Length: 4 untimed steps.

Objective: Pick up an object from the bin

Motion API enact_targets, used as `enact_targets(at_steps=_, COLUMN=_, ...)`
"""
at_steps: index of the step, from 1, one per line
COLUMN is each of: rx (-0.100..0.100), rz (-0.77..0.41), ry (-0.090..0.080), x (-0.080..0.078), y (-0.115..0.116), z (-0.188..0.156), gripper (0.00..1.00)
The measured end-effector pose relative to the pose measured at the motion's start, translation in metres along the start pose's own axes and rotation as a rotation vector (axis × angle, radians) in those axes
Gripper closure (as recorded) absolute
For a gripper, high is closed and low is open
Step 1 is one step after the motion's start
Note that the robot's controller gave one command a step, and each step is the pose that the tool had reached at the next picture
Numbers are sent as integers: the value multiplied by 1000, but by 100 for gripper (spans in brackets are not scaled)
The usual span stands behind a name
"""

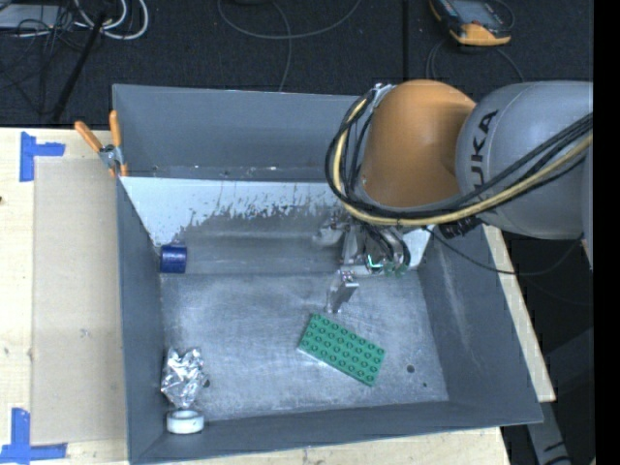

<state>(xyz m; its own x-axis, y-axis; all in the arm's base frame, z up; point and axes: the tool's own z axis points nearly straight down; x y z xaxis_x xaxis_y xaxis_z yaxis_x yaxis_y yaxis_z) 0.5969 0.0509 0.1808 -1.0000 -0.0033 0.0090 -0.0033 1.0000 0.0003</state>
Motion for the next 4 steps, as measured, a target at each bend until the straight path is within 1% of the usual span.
enact_targets(at_steps=1, rx=-9, rz=113, ry=-14, x=43, y=-62, z=106, gripper=0)
enact_targets(at_steps=2, rx=-1, rz=232, ry=-5, x=89, y=-43, z=82, gripper=0)
enact_targets(at_steps=3, rx=-1, rz=482, ry=-2, x=123, y=-40, z=83, gripper=0)
enact_targets(at_steps=4, rx=-1, rz=552, ry=-25, x=114, y=-21, z=108, gripper=0)
